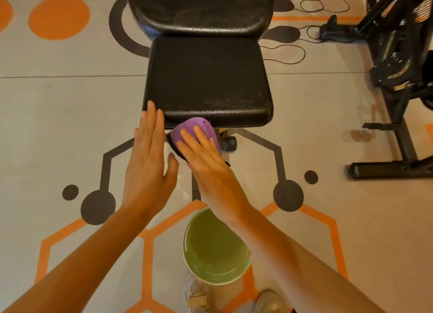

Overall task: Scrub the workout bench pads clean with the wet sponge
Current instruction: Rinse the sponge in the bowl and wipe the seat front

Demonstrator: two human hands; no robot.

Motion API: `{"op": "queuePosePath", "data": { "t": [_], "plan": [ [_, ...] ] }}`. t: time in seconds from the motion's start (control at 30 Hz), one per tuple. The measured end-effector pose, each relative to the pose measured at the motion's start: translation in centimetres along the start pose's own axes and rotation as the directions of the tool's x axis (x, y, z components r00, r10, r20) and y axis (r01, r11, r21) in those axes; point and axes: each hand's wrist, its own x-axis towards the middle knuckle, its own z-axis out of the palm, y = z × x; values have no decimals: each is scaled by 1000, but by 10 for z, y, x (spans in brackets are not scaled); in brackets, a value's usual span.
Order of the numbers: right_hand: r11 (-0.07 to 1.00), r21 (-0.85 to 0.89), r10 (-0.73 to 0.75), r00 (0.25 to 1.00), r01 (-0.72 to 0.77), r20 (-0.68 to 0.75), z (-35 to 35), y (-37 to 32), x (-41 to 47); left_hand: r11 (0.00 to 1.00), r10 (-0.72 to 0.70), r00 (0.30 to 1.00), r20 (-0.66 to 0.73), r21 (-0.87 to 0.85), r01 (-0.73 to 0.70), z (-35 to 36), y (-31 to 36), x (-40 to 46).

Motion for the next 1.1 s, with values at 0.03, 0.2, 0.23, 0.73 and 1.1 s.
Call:
{"op": "queuePosePath", "data": {
  "t": [0.03,0.2,0.23,0.73,1.1],
  "plan": [
    [995,74,59,998,-62,38,-6,2,-9,1000,10,1000,0,-5,-10,3,4,-6],
    [834,238,469,867,-498,170,-27,25,-75,994,95,981,170,-62,-85,30,21,-46],
    [802,218,530,830,-557,173,-27,32,-89,993,115,970,214,-65,-104,38,22,-54],
    [490,104,828,499,-866,256,49,73,-213,949,203,759,618,66,-308,170,-3,-106],
    [336,144,902,362,-931,236,123,74,-230,941,178,671,720,75,-330,209,-18,-102]
  ]
}}
